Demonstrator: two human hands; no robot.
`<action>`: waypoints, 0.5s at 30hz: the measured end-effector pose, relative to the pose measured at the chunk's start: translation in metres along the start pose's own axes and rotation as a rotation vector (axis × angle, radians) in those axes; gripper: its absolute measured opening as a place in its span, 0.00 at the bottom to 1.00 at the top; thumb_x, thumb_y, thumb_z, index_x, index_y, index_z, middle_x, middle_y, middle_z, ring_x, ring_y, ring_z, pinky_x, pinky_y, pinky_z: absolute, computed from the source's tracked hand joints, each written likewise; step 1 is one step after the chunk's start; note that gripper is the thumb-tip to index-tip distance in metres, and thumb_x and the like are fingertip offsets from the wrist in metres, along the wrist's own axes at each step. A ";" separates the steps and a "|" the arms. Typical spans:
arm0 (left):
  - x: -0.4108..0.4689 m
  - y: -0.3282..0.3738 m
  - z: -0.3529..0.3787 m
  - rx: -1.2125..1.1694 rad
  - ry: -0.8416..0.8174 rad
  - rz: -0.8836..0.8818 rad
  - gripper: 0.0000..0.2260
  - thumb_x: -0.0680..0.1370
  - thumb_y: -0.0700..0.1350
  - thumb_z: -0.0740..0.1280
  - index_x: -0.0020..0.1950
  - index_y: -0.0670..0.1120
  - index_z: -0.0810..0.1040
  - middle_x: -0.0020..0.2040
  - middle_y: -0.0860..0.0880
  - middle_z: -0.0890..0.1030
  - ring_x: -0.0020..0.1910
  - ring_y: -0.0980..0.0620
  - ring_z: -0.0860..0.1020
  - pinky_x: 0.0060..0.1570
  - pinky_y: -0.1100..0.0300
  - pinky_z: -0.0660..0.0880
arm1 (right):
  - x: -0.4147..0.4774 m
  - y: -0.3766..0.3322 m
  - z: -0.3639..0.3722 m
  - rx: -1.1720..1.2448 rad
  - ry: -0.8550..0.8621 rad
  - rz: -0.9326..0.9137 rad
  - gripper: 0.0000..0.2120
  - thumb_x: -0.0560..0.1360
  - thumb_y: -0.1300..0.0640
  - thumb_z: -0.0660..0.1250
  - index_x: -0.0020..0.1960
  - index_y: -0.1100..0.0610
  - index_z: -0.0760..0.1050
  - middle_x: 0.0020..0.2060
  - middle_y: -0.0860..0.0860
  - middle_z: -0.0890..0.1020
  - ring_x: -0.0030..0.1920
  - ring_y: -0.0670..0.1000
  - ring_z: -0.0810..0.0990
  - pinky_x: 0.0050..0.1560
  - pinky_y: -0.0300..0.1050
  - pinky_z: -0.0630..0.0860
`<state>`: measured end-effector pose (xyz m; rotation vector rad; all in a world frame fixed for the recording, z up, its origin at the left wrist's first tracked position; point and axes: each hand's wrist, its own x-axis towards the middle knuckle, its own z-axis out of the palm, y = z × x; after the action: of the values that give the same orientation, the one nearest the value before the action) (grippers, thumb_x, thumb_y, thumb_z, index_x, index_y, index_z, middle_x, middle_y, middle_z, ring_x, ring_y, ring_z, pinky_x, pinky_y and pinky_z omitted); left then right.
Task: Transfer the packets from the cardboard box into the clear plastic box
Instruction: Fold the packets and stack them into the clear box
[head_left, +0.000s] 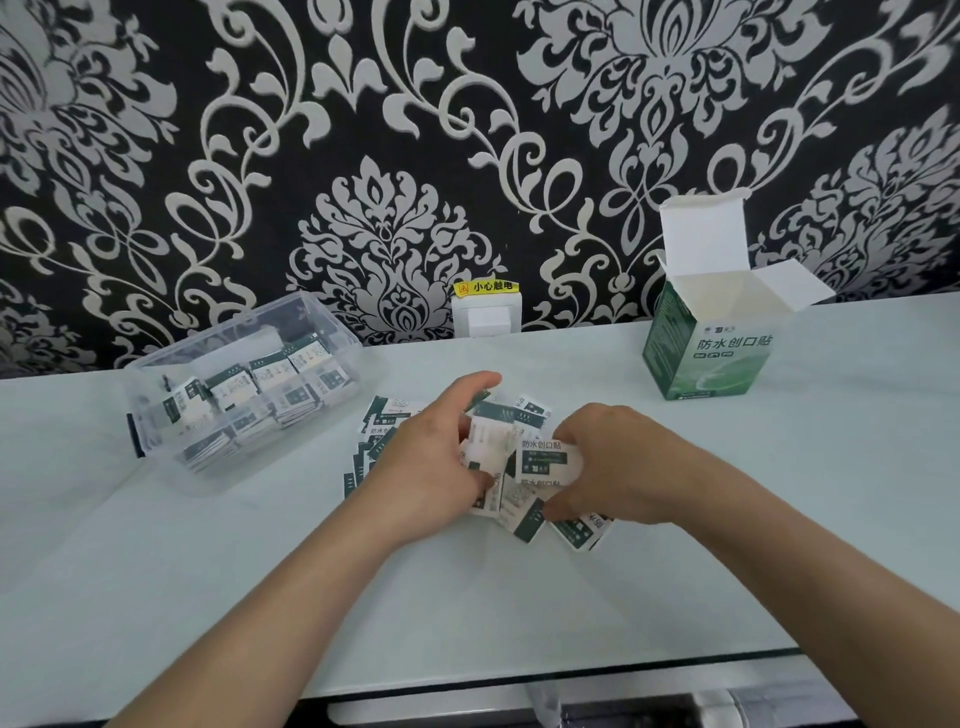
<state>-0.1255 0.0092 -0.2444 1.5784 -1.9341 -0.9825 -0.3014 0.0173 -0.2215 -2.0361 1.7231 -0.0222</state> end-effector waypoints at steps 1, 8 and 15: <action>0.000 -0.001 0.000 -0.067 0.028 0.004 0.34 0.71 0.32 0.70 0.65 0.65 0.67 0.46 0.55 0.82 0.48 0.53 0.81 0.50 0.51 0.80 | 0.000 0.001 0.000 0.011 0.013 -0.008 0.18 0.67 0.47 0.76 0.54 0.51 0.77 0.50 0.47 0.76 0.49 0.49 0.77 0.50 0.44 0.76; 0.003 0.005 -0.022 -0.556 0.200 -0.010 0.28 0.72 0.25 0.67 0.62 0.53 0.75 0.47 0.50 0.85 0.47 0.52 0.83 0.42 0.58 0.80 | 0.008 0.020 -0.016 0.653 -0.089 -0.108 0.08 0.68 0.60 0.78 0.46 0.56 0.83 0.40 0.52 0.87 0.36 0.51 0.82 0.34 0.40 0.77; 0.004 0.005 -0.026 -0.666 0.207 0.018 0.28 0.71 0.23 0.67 0.60 0.52 0.76 0.49 0.47 0.85 0.49 0.48 0.83 0.43 0.52 0.81 | 0.019 0.010 -0.003 1.026 -0.231 -0.251 0.17 0.69 0.62 0.75 0.57 0.63 0.80 0.53 0.63 0.83 0.52 0.62 0.79 0.58 0.67 0.72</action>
<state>-0.1111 -0.0005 -0.2245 1.2083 -1.2841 -1.2329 -0.3074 -0.0025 -0.2277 -1.3665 0.9609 -0.5952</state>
